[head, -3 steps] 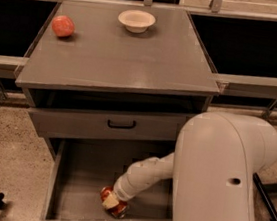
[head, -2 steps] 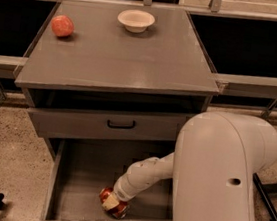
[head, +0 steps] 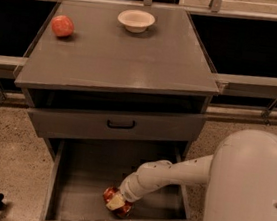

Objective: Pick coke can from middle drawer and place on counter

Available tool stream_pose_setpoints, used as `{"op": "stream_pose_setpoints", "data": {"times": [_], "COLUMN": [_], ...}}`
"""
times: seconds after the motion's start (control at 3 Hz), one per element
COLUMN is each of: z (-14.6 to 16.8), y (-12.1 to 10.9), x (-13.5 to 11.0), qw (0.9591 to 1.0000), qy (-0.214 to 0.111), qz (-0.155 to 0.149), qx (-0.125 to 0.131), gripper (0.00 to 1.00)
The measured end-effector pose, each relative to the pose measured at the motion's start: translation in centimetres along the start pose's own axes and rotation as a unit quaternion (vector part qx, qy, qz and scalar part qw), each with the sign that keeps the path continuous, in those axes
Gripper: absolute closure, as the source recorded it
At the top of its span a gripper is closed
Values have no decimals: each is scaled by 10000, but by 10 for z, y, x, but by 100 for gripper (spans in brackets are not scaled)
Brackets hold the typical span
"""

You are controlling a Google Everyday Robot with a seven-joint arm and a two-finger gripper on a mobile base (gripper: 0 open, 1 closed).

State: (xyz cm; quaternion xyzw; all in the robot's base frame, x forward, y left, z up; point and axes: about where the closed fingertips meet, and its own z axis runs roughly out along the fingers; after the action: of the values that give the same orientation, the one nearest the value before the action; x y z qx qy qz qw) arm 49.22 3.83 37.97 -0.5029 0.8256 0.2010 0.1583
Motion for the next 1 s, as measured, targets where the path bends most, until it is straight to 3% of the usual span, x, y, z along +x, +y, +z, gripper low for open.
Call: {"op": "stream_pose_setpoints", "data": {"times": [0.33,0.67,1.0], "z": [-8,-75,-140], "y": [0,2,41], "x": [-4,-53,-78], "qw": [9997,9928,9783], "qy": [-124,-971,-1133], "qz": [-149,-427,-1534], "qx": [-138,-552,-809], "gripper": [100,100,100]}}
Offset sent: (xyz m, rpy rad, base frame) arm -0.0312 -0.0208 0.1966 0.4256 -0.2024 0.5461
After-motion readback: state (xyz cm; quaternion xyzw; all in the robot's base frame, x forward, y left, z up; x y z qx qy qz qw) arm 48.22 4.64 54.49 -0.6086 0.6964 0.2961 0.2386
